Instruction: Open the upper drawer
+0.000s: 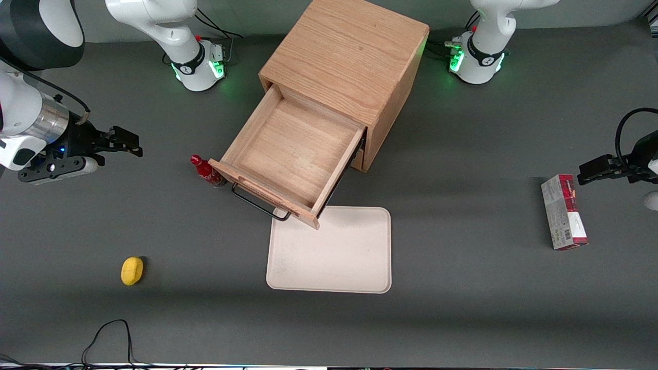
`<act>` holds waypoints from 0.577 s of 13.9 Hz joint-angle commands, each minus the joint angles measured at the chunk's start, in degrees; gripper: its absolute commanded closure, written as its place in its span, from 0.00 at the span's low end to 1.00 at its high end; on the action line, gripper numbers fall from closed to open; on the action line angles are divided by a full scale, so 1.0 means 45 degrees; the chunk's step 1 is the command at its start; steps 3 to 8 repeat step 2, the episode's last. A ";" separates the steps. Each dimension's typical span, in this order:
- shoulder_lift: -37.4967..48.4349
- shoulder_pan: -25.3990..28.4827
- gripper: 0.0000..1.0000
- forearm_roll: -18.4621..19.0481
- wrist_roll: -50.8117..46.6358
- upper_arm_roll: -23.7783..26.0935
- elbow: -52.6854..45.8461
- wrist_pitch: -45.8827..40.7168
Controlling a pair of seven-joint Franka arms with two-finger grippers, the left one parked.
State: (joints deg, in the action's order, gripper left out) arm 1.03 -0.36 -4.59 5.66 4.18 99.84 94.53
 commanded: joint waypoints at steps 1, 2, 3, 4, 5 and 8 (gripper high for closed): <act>-0.0111 -0.0312 0.00 0.0062 -0.0262 0.0517 -0.0429 -0.0185; -0.0092 -0.0272 0.00 0.0159 -0.0223 0.0517 -0.0449 -0.0303; -0.0092 -0.0272 0.00 0.0159 -0.0223 0.0517 -0.0449 -0.0303; -0.0092 -0.0272 0.00 0.0159 -0.0223 0.0517 -0.0449 -0.0303; -0.0092 -0.0272 0.00 0.0159 -0.0223 0.0517 -0.0449 -0.0303; -0.0092 -0.0272 0.00 0.0159 -0.0223 0.0517 -0.0449 -0.0303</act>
